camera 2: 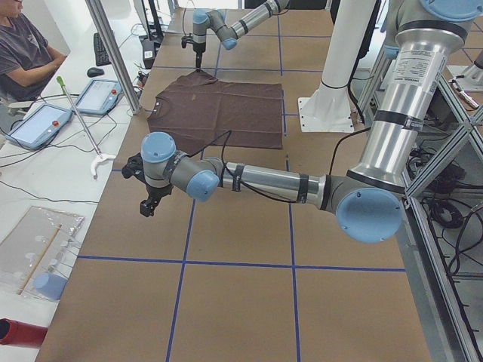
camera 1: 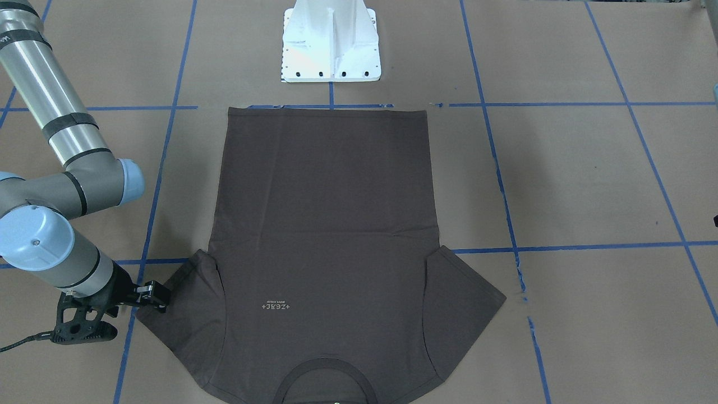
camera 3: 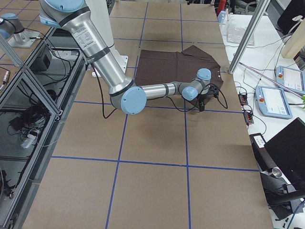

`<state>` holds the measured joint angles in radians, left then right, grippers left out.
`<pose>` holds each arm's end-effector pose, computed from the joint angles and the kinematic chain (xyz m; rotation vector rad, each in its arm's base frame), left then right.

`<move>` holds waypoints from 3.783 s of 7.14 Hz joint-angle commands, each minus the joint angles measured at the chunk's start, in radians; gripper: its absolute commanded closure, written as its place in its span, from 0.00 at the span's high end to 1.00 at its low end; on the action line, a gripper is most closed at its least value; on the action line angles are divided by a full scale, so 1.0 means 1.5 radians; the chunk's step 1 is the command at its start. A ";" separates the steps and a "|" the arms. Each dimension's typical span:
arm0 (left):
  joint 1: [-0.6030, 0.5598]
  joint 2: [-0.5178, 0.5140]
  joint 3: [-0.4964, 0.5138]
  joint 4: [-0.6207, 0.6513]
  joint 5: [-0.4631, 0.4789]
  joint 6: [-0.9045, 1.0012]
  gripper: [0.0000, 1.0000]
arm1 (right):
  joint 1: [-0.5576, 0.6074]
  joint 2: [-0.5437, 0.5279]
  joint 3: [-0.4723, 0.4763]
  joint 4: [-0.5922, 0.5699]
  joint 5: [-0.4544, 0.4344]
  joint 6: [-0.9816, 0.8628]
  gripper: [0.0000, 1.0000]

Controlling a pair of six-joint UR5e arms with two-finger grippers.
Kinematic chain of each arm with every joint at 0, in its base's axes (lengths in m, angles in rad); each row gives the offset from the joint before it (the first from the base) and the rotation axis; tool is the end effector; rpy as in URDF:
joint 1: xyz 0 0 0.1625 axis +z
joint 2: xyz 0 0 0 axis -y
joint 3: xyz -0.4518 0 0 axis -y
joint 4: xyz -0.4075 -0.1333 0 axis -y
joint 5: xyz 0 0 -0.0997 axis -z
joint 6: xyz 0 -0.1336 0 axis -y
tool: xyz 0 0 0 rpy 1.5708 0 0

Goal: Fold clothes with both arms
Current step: 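Grasp the sleeve edge with the right gripper, then fold the sleeve inward over the shirt body with the right gripper, then release the sleeve and lift the right gripper while the left arm moves in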

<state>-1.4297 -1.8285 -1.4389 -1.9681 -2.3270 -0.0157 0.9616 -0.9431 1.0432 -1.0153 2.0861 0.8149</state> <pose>0.0508 -0.6537 0.5826 0.4395 0.7774 0.3147 -0.4143 -0.7117 0.5188 0.1605 -0.7936 0.0255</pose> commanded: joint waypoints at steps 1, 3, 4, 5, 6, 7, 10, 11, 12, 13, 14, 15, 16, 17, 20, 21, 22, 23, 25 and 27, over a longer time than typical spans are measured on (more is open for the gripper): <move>0.000 0.000 -0.001 0.000 0.000 -0.001 1.00 | -0.001 -0.001 -0.004 0.000 0.000 0.001 0.97; 0.000 0.000 -0.001 0.000 0.000 -0.001 1.00 | -0.001 -0.001 -0.005 0.000 0.003 0.004 0.36; 0.000 0.000 -0.001 0.000 0.000 0.000 1.00 | -0.001 -0.001 -0.004 0.000 0.007 0.003 0.15; 0.000 0.000 0.000 0.000 0.000 0.000 1.00 | -0.001 0.001 -0.004 0.000 0.007 0.003 0.01; 0.000 0.000 0.000 0.000 0.000 0.001 1.00 | -0.001 0.004 -0.003 0.000 0.009 0.003 0.00; 0.000 0.000 0.000 0.000 0.000 0.000 1.00 | 0.000 0.005 0.000 0.000 0.020 0.003 0.00; 0.000 -0.005 0.003 0.000 0.000 0.001 1.00 | -0.001 0.038 0.058 -0.044 0.035 0.015 0.00; 0.001 -0.006 0.003 0.000 0.000 0.001 1.00 | -0.002 0.069 0.078 -0.086 0.034 0.018 0.00; 0.000 -0.005 0.004 0.000 0.000 0.001 1.00 | -0.018 0.087 0.081 -0.085 0.029 0.049 0.00; 0.000 -0.006 0.004 0.000 0.000 0.000 1.00 | -0.044 0.117 0.076 -0.087 -0.007 0.071 0.00; 0.000 -0.005 0.004 0.000 0.000 0.000 1.00 | -0.070 0.140 0.065 -0.088 -0.057 0.097 0.00; 0.000 -0.006 0.004 0.000 0.000 0.000 1.00 | -0.098 0.171 0.033 -0.087 -0.103 0.099 0.00; 0.000 -0.006 0.004 0.000 0.000 -0.001 1.00 | -0.115 0.189 0.006 -0.084 -0.133 0.100 0.00; 0.000 -0.007 0.003 0.000 0.000 -0.002 1.00 | -0.116 0.189 0.004 -0.082 -0.134 0.100 0.00; 0.002 -0.020 0.014 0.000 0.001 -0.005 1.00 | -0.115 0.189 0.006 -0.084 -0.121 0.115 1.00; 0.018 -0.062 0.029 -0.002 0.001 -0.074 1.00 | -0.108 0.181 0.013 -0.086 -0.088 0.125 1.00; 0.073 -0.091 0.027 -0.004 0.002 -0.171 1.00 | -0.087 0.150 0.036 -0.090 -0.041 0.126 1.00; 0.124 -0.108 0.032 -0.064 0.003 -0.319 1.00 | -0.052 0.113 0.070 -0.104 0.027 0.126 1.00; 0.222 -0.119 0.047 -0.222 0.092 -0.572 1.00 | -0.010 0.071 0.199 -0.266 0.093 0.111 1.00; 0.327 -0.155 0.055 -0.220 0.238 -0.727 1.00 | -0.007 0.021 0.276 -0.318 0.091 0.082 1.00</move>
<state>-1.0310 -2.0344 -1.3653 -2.2854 -2.0969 -0.9607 0.9445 -0.8634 1.3838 -1.4442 2.2185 0.9580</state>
